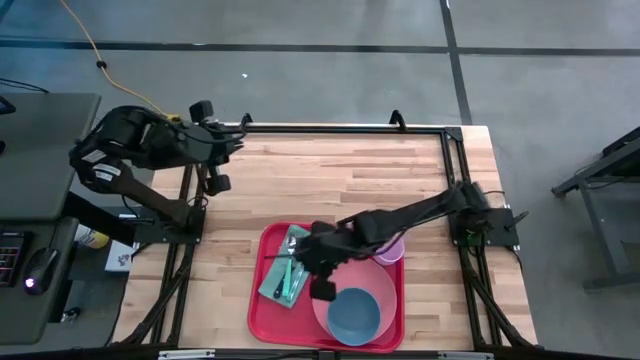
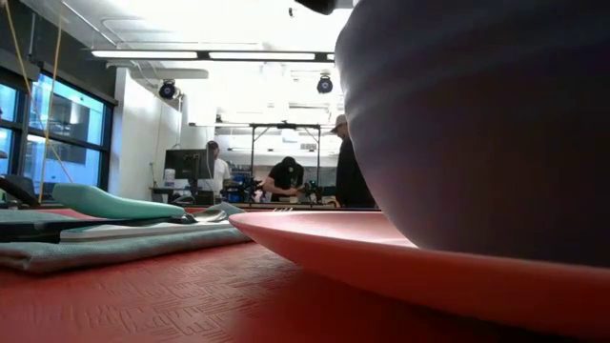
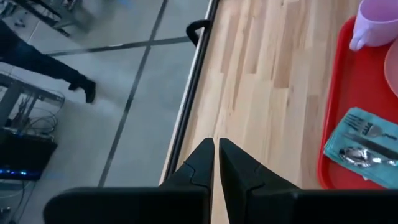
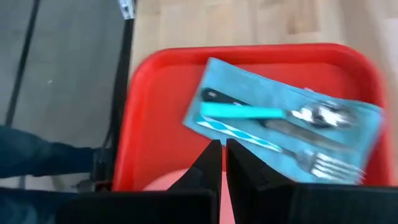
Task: Set up tray
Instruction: Adjust the blue spoon on the blue napkin
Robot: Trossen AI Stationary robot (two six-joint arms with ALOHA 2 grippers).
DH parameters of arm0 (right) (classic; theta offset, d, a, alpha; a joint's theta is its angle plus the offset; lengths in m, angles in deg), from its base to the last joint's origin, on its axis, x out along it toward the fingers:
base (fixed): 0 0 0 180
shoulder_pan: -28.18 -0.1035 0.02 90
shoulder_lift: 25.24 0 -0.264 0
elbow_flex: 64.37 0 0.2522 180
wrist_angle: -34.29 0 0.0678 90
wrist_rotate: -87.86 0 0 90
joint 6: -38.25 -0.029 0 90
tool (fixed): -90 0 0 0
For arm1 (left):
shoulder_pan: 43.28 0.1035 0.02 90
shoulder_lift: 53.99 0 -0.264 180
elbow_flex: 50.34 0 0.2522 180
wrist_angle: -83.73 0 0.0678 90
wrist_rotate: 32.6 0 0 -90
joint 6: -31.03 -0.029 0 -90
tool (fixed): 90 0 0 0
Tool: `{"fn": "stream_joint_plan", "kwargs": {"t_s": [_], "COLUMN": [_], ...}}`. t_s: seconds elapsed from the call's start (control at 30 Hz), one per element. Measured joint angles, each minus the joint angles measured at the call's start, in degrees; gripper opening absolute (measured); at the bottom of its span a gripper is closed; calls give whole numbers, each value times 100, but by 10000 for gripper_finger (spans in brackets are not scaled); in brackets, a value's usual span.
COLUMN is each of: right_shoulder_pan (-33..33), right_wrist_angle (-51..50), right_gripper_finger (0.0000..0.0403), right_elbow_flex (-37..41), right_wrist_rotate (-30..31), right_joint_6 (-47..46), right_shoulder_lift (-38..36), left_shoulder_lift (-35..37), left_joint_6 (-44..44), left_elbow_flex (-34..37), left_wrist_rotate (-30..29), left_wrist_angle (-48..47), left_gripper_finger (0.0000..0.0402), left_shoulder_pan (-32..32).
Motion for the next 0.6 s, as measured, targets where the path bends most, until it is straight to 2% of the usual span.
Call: {"fn": "stream_joint_plan", "kwargs": {"t_s": [0.13, 0.3, 0.43, 0.6], "right_shoulder_pan": [-67, -108, -134, -188], "right_wrist_angle": [-342, -445, -541, -753], "right_gripper_finger": [0, 0, 0, 0], "right_elbow_flex": [-839, -1395, -1557, -1326], "right_wrist_rotate": [-142, -665, -893, -675], "right_joint_6": [55, -93, -247, -294], "right_shoulder_lift": [764, 1464, 1716, 1779], "left_shoulder_lift": [279, 596, 757, 848], "left_joint_6": [2, 2, 4, 209], "left_elbow_flex": [243, 503, 713, 801], "left_wrist_rotate": [132, 189, 181, 181], "left_wrist_angle": [-2, 1, -3, -4], "left_gripper_finger": [56, 56, 55, 55], "left_shoulder_pan": [-1, -1, 1, -1]}}
